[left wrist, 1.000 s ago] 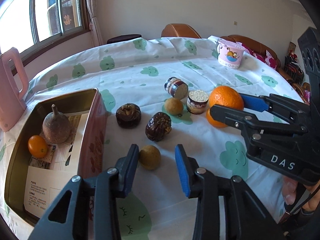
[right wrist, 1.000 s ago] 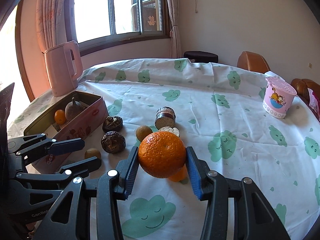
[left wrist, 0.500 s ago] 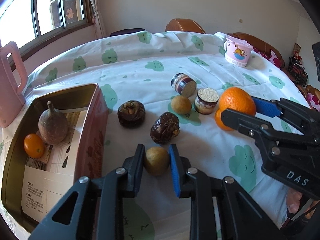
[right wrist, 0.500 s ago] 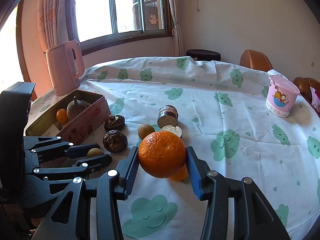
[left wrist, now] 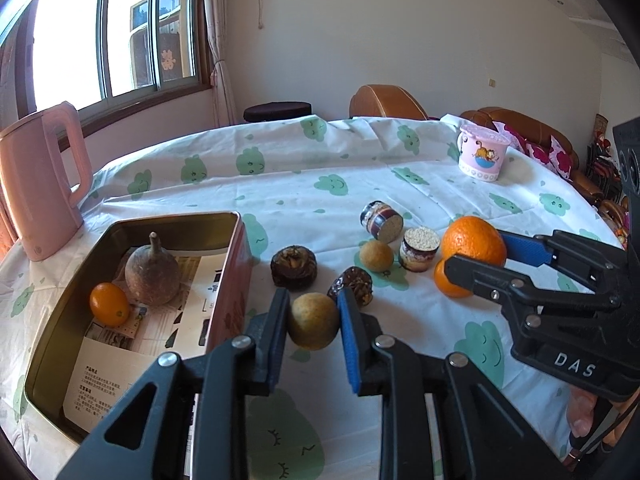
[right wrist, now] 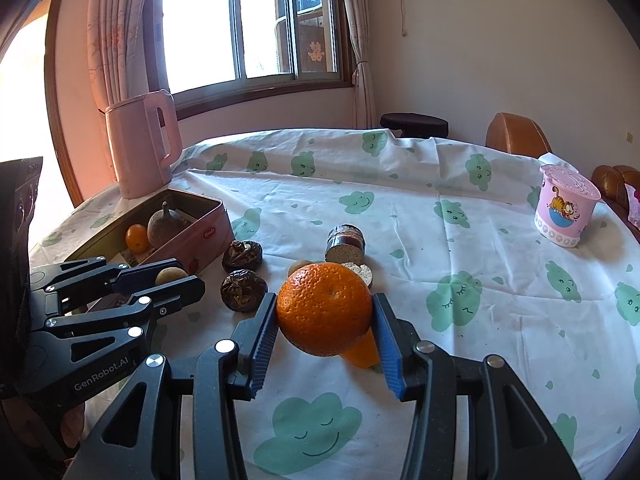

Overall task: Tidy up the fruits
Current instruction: 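Grasp a small yellow fruit with the left gripper while the right gripper holds the orange, then lift and carry the yellow fruit and the orange over the pink tin with both grippers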

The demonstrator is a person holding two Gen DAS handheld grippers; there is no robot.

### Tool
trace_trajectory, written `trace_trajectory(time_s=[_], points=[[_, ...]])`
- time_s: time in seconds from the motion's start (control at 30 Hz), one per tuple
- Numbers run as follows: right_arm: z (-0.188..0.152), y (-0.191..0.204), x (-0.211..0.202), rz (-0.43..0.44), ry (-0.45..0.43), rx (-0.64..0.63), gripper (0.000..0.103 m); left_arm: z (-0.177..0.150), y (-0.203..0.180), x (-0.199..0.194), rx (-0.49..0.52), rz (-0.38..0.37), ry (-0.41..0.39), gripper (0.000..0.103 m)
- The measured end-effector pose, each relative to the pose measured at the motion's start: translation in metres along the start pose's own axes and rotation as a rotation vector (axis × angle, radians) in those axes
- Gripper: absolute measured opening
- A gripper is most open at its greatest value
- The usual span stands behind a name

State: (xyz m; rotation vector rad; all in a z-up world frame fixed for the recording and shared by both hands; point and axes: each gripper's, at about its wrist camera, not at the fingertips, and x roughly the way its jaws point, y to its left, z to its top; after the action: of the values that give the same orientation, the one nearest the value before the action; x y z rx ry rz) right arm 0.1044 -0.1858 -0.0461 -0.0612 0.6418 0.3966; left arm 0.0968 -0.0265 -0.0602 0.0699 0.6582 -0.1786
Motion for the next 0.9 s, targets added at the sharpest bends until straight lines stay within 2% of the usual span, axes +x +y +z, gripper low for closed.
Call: trace_trajectory(time_s=[0.9], points=[[-0.002,0.006,-0.015,-0.004,-0.087,-0.028,0.048,-0.003,0.007,-0.021,-0.036,0.039,-0.111,0.026]])
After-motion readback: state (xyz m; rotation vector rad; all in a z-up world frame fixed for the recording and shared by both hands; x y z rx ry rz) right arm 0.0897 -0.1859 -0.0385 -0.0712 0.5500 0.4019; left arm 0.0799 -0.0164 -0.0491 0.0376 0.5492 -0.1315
